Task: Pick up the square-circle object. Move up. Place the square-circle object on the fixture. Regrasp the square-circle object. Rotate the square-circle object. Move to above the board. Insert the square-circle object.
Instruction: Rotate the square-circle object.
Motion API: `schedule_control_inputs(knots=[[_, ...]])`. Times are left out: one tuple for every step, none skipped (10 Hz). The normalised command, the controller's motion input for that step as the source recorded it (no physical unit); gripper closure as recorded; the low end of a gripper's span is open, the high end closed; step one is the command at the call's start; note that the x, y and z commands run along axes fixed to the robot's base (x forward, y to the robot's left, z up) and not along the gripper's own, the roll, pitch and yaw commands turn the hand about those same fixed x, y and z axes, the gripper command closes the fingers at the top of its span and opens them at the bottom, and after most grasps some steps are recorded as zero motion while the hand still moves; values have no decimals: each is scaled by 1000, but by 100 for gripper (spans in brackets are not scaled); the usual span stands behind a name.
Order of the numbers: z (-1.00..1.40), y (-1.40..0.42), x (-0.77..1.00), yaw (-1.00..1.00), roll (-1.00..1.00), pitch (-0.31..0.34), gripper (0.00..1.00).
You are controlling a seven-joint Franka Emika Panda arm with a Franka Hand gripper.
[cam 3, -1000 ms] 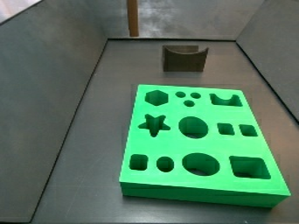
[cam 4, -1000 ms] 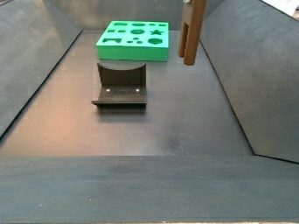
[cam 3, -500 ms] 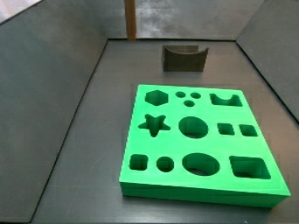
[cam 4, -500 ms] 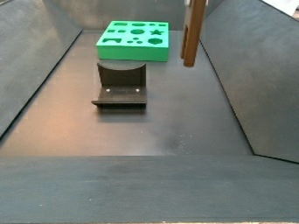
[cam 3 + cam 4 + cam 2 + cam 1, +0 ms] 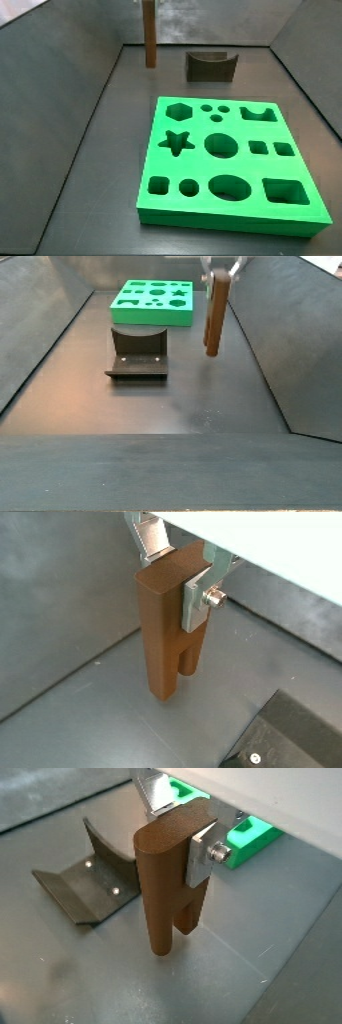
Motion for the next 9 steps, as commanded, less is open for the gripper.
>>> schedule_control_inputs(knots=[[-778, 22, 23, -45, -188, -52, 100], [-619, 17, 23, -46, -197, -56, 100], [-415, 12, 25, -48, -209, -53, 100], [-267, 14, 24, -48, -216, -54, 100], [-155, 5, 4, -49, -225, -41, 100], [-155, 5, 4, -49, -225, -41, 100], [-160, 6, -3, -48, -226, -38, 100], [-160, 6, -2, -49, -226, -38, 100], [-158, 6, 2, -48, -225, -39, 100]])
